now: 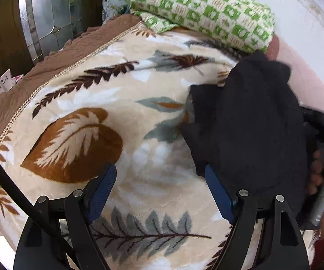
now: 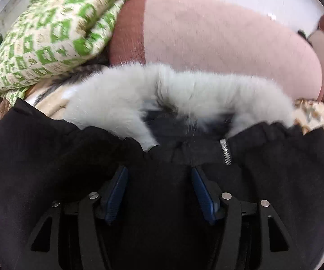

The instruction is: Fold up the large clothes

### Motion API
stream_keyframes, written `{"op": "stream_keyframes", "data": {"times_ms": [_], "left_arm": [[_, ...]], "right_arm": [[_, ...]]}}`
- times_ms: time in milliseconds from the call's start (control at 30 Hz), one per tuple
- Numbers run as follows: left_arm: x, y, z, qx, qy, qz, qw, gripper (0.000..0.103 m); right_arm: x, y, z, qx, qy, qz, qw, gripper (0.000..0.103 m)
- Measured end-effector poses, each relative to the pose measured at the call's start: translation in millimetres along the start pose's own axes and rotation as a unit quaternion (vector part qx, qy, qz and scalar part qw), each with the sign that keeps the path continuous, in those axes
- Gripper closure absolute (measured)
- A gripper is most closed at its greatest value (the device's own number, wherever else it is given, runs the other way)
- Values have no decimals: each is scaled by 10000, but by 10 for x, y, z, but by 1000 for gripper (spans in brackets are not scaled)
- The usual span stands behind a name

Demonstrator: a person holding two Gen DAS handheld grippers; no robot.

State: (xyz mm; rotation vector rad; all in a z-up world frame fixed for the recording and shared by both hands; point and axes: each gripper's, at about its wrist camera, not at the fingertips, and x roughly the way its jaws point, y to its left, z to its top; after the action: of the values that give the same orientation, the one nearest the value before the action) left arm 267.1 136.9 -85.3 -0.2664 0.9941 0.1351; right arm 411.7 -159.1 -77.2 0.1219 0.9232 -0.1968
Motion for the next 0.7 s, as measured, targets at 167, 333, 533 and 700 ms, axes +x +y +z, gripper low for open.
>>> {"op": "stream_keyframes", "data": {"times_ms": [167, 333, 533, 700], "left_arm": [[5, 127, 23, -318, 75, -159, 9993, 23], [-46, 210, 70, -451, -35, -73, 9989, 23], [-116, 312, 154, -536, -130, -66, 9985, 23], [-202, 416, 230, -655, -365, 89, 9971, 23]], "right_arm": [[-815, 184, -37, -293, -958, 477, 9938, 43], [-801, 769, -222, -1110, -590, 1371, 9826, 43], [24, 1456, -117, -1758, -76, 630, 9824, 47], [556, 1757, -41, -2366, 499, 195, 9701, 42]]}}
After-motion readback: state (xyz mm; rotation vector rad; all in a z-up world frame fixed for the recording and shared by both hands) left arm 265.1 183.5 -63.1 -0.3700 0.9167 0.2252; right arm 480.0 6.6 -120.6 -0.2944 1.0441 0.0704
